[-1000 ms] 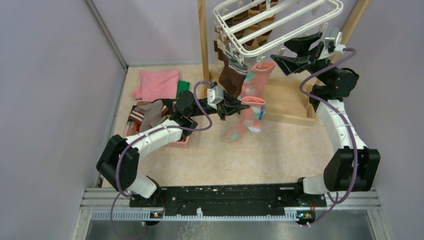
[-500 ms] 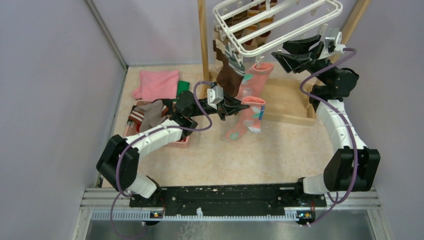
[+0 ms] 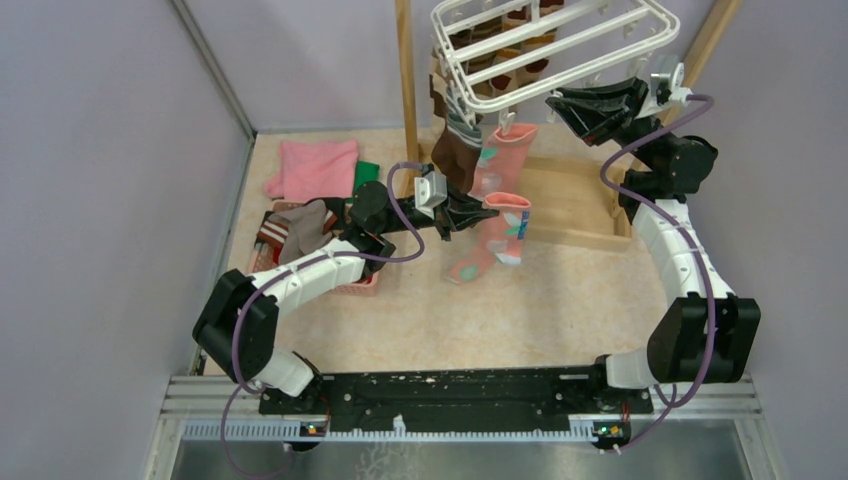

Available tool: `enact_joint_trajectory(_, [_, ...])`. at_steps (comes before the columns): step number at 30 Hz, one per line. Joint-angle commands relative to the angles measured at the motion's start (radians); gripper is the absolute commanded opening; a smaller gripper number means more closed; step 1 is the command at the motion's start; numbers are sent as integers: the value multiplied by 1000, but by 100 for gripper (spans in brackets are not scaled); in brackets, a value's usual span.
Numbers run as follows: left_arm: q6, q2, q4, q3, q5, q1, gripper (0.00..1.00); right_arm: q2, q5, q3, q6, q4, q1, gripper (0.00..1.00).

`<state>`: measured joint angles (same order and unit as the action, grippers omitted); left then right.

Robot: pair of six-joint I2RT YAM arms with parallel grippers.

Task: Clip the socks to the hanger
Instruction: Open the clamp at the hanger.

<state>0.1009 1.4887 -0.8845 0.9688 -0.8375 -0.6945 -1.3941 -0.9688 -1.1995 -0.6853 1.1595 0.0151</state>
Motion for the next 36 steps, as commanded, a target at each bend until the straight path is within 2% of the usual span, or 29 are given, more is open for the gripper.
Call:
enact_joint_trajectory(1, [-16, -29, -38, 25, 10, 3, 0, 35, -2, -30, -10, 17, -9, 5])
enact_joint_trajectory(5, [-15, -33, -39, 24, 13, 4, 0, 35, 1, -31, -16, 18, -10, 0])
enact_joint_trajectory(16, [-13, -54, -28, 22, 47, 4, 0, 15, 15, -47, -29, 0, -59, 0])
enact_joint_trajectory(20, [-12, -78, 9, 28, 85, 3, 0, 18, 45, -61, -98, -26, -64, 0])
enact_joint_trajectory(32, [100, -93, 170, 125, 178, 4, 0, 95, 173, -116, -76, -436, -100, 0])
enact_joint_trajectory(36, [141, -71, 188, 175, 208, 4, 0, 97, 188, -111, -74, -462, -104, 0])
